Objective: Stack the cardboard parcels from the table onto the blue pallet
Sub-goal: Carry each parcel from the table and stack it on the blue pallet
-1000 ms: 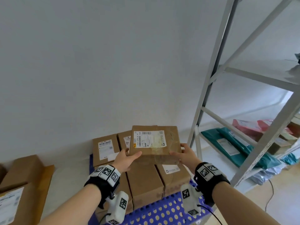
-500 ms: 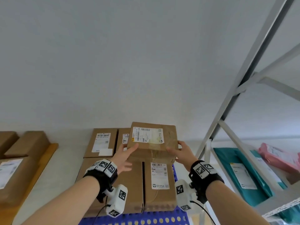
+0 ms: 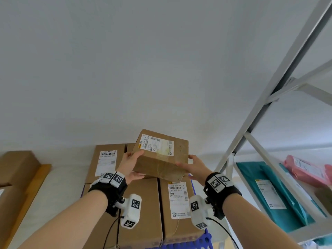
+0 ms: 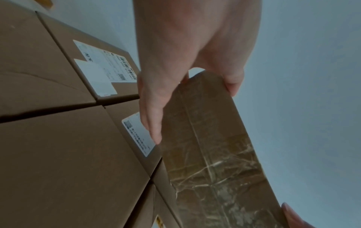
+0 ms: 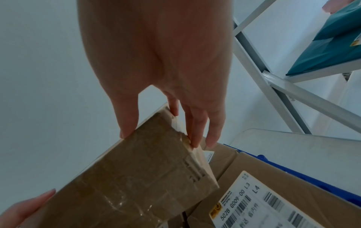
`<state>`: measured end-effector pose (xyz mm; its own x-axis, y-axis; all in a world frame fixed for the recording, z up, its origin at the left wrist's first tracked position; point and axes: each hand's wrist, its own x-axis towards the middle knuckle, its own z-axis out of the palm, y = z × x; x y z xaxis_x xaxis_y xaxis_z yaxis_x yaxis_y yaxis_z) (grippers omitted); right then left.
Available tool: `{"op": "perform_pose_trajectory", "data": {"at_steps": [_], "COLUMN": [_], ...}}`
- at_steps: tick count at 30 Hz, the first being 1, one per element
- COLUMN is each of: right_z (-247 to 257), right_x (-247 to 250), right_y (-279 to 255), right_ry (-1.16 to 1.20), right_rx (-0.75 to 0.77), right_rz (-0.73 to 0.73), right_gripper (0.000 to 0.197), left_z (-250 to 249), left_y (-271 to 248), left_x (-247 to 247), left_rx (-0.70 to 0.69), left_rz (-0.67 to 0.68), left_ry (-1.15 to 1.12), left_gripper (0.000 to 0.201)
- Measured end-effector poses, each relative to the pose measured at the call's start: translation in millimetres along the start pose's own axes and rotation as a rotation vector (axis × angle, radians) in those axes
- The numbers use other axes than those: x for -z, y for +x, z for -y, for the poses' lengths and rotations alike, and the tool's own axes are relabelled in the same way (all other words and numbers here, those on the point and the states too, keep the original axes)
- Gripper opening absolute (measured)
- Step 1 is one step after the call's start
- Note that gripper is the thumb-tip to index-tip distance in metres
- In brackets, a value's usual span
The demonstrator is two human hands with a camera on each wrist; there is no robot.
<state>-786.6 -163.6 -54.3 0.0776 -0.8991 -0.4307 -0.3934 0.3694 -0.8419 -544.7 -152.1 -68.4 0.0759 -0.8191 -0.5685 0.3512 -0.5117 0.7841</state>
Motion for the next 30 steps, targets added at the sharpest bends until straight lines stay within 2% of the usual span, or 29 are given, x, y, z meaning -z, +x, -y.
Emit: {"op": "perform_pose_trajectory", "data": {"at_steps": [3,7,11,14,17,22,30], "right_z": [12.8,24.5,33.5,34.6,35.0,33.7,14.4], "right_x": [1.3,13.6,21.3,26.5,30.9,35.9,39.4], "right_y": [0.0,4.4,8.8,11.8,16.2,23.4,33.0], "right_ry": [-0.04,-0.216,-0.31,-0.351,-0.379,-0.336,-0.159], "right_rx": [0.01,0.044,0.061,0.057,0.036,0.034,0.023], "right_rz": [-0.032,-0.044,0.033,0.112,0.185,0.306,0.292], "right_gripper": [0.071,0.082,0.078,0.072,0.076,0.075,0.073], "left_z": [-7.8,-12.4,-20.7,-28.2,-33.7,-37.2,-26.8], "left_y": [7.1,12.3,14.2,13.8,12.9,13.9,19.1], "left_x": [7.8,11.9,13.5,10.9,5.3,-5.2,-15.8], "left_rx": [-0.005,-0.065,-0.017,-0.017,-0.036,-0.053,-0.097], "left_rz": [0.025,0.044,0.128,0.178,0.193,0.193,0.09], "left_ry": [0.032,0.19,0.183,0.226,0.27,0.307,0.252], "left_gripper": [0.054,0.053,0.05,0.058,0.061,0.057,0.054]}}
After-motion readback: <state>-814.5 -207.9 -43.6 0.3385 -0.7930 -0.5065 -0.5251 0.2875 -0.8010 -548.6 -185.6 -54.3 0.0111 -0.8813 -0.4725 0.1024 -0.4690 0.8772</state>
